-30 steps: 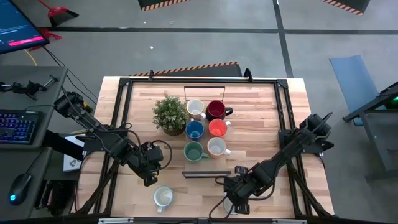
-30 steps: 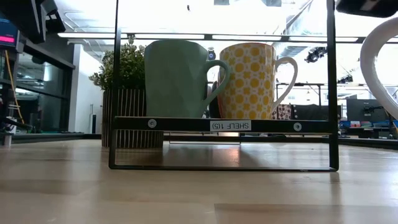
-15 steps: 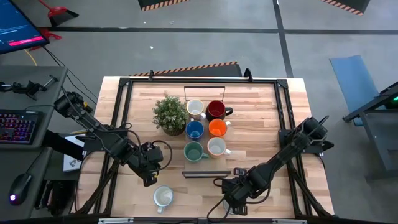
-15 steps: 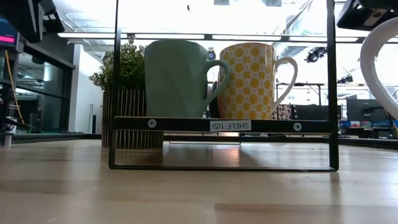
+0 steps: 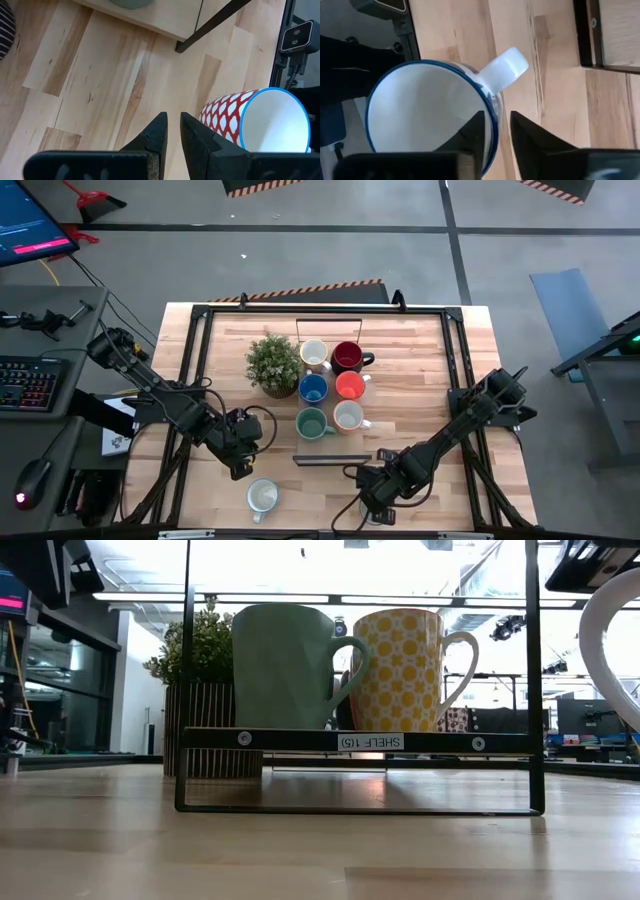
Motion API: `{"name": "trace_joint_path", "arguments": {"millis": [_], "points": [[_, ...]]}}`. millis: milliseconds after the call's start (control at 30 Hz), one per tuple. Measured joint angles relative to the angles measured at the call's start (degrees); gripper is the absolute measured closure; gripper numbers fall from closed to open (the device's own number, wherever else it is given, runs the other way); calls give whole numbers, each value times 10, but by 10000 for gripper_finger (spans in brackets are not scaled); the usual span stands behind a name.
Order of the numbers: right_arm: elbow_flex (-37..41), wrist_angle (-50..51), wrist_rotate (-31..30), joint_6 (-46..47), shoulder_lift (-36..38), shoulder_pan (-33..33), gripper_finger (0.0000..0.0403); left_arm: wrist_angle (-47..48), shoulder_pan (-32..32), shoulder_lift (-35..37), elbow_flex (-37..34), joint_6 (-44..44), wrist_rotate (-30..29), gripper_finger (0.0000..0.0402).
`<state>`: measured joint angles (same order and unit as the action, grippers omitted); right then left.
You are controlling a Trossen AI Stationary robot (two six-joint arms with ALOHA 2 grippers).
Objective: Place coffee mugs
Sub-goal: Put the patterned blue mug on the shelf
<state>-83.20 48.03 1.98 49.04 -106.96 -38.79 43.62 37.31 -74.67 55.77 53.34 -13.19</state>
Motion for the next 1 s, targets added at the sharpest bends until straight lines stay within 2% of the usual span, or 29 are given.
{"name": "trace_joint_path", "arguments": {"millis": [133, 200, 400, 533, 833, 1000], "points": [[0, 3, 1, 0, 0, 0, 386, 0, 0, 0, 0, 0, -4, 359], [0, 12, 1, -2, 0, 0, 397, 0, 0, 0, 0, 0, -6, 359], [0, 58, -4, -4, 9, -2, 400, 0, 0, 0, 0, 0, -9, 359], [1, 104, -29, 10, 38, -4, 401, 0, 0, 0, 0, 0, -13, 359], [0, 277, -60, 74, 134, -4, 402, 0, 0, 0, 0, 0, -17, 359], [0, 353, -90, 60, 168, 0, 402, 0, 0, 0, 0, 0, -26, 359]]}}
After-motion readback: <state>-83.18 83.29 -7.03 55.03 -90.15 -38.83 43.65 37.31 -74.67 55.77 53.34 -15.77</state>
